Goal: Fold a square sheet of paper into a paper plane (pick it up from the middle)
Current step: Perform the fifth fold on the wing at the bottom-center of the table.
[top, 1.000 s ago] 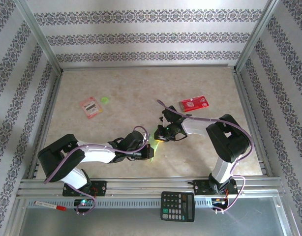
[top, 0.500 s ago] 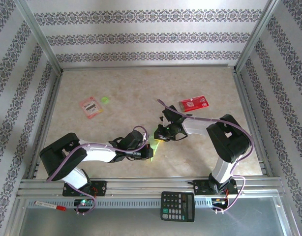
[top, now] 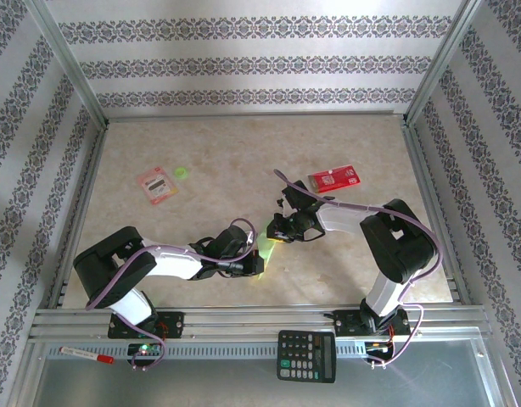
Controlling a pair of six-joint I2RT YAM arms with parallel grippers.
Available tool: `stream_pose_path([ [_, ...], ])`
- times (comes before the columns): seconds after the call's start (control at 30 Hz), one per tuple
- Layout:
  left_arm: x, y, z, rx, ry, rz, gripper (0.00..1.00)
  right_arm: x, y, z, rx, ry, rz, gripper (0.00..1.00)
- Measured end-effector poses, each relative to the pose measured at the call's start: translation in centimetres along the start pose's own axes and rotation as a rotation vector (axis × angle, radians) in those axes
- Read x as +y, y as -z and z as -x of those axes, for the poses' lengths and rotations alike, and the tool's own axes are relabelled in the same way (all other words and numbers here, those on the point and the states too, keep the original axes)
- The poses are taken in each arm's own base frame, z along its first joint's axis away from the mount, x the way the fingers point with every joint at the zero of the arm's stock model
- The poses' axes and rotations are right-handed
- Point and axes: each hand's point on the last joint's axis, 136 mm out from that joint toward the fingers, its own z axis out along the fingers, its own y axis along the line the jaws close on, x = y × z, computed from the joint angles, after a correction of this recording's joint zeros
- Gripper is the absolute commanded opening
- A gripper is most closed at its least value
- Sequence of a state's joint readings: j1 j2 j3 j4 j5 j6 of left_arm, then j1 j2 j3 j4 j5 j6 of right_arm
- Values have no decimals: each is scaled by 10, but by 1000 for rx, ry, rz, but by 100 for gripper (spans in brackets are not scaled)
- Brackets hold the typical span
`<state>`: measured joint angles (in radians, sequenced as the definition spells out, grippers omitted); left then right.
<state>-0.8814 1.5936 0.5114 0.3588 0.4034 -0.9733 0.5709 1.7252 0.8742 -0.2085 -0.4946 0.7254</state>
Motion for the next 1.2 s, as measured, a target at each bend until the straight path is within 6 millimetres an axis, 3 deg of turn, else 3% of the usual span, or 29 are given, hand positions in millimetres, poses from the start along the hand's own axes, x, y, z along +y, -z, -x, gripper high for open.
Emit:
stream_pose_path([
  [0.23, 0, 0, 0, -9, 4, -18, 0, 4, 14, 1, -26, 8, 29, 17],
  [0.5, 0, 1, 0, -18, 22, -38, 0, 13, 29, -24, -25, 36, 91, 15],
  [0.73, 0, 1, 1, -21, 25, -43, 0, 15, 17, -51, 18, 20, 105, 14],
  [0.93, 0, 1, 1, -21, 25, -43, 0, 23, 11, -51, 13, 11, 129, 13],
  [1.2, 0, 1, 0, -21, 25, -43, 0, 18, -5, -54, 38, -18, 113, 12],
])
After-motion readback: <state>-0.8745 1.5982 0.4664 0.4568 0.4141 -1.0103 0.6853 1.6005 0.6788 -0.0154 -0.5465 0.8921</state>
